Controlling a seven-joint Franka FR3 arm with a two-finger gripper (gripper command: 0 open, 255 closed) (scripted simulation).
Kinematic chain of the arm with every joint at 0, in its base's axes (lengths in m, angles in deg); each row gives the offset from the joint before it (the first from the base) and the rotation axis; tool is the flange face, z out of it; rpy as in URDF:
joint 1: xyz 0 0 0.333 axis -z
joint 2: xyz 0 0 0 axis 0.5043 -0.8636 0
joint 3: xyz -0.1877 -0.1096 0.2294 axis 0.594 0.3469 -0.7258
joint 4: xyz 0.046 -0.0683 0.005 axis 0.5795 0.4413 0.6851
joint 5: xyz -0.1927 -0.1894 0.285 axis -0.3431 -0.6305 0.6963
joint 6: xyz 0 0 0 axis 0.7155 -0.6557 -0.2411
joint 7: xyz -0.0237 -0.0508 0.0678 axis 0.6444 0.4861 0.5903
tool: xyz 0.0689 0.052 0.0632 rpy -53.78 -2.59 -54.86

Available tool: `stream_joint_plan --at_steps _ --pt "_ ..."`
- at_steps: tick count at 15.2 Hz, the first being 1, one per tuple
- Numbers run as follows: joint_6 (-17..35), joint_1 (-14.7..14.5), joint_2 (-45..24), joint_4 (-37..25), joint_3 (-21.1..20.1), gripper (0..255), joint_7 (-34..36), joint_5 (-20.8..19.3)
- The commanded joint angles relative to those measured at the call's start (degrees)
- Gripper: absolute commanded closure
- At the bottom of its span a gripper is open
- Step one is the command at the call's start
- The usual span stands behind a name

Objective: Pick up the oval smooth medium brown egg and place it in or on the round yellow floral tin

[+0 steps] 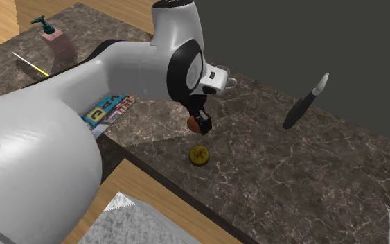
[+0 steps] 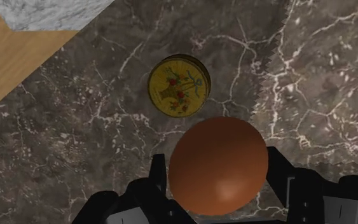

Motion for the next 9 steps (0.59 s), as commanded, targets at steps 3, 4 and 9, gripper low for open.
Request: stream_joint_plan --at_steps 3,4,9 --pt "2.92 2.12 9.27 11.04 1.81 255 -4.29 1.92" --pt "3.65 2.06 9.04 11.57 1.86 255 -4.11 1.80" --pt "7.31 2.08 7.71 14.03 1.85 255 -3.15 1.14"
